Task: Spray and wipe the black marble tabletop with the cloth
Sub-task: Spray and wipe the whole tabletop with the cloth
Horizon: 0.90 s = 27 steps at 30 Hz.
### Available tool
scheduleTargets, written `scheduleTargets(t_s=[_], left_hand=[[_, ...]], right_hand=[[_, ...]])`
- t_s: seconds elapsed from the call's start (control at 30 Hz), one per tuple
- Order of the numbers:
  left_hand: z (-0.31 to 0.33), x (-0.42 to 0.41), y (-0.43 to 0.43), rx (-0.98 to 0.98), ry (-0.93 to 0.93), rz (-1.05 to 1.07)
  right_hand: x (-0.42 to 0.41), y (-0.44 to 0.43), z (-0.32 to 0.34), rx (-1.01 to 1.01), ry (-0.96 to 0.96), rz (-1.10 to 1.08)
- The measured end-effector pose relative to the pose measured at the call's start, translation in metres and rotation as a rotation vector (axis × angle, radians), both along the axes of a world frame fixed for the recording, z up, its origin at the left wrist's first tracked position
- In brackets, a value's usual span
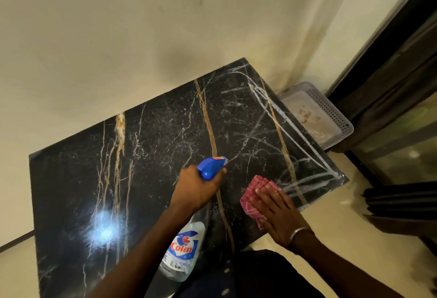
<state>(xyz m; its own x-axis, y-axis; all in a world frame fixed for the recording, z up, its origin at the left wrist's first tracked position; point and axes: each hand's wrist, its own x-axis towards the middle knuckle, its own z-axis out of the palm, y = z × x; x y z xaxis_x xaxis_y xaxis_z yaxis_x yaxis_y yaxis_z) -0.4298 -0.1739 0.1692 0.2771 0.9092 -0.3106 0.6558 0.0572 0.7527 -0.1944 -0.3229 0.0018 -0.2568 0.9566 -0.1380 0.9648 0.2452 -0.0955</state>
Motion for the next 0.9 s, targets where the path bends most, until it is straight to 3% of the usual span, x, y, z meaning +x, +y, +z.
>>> scheduleTargets(t_s=[0.13, 0.27, 0.33, 0.4, 0.5, 0.6, 0.67, 0.73, 0.83, 0.9], left_hand=[[0.006, -0.011, 0.004, -0.008, -0.011, 0.018], [0.014, -0.020, 0.009, 0.022, 0.002, 0.061], [0.016, -0.023, 0.012, 0.026, -0.013, 0.082], [0.016, -0.024, 0.015, 0.040, -0.029, 0.096], [0.015, -0.016, 0.019, 0.040, -0.041, 0.091], [0.015, -0.007, 0.022, 0.025, -0.039, 0.072], [0.015, -0.002, 0.023, 0.014, -0.044, 0.065], [0.016, 0.000, 0.025, 0.018, -0.042, 0.072], [0.017, 0.003, 0.026, 0.002, -0.050, 0.089], [0.016, 0.004, 0.026, -0.010, -0.035, 0.105]], right_hand=[[0.029, 0.005, 0.006, -0.020, -0.028, -0.353], [0.029, 0.027, 0.014, -0.032, 0.078, -0.788], [0.010, 0.040, 0.015, -0.015, 0.141, -0.902], [-0.010, 0.043, 0.014, -0.021, 0.137, -0.799], [-0.022, 0.023, 0.005, -0.027, 0.089, -0.360], [0.007, 0.006, 0.001, -0.023, 0.026, 0.045], [0.040, 0.003, -0.001, -0.014, -0.068, 0.132], [0.066, 0.007, 0.001, -0.001, -0.109, -0.036], [0.068, 0.027, 0.010, -0.024, 0.009, -0.516], [0.045, 0.049, 0.010, -0.038, 0.091, -0.698]])
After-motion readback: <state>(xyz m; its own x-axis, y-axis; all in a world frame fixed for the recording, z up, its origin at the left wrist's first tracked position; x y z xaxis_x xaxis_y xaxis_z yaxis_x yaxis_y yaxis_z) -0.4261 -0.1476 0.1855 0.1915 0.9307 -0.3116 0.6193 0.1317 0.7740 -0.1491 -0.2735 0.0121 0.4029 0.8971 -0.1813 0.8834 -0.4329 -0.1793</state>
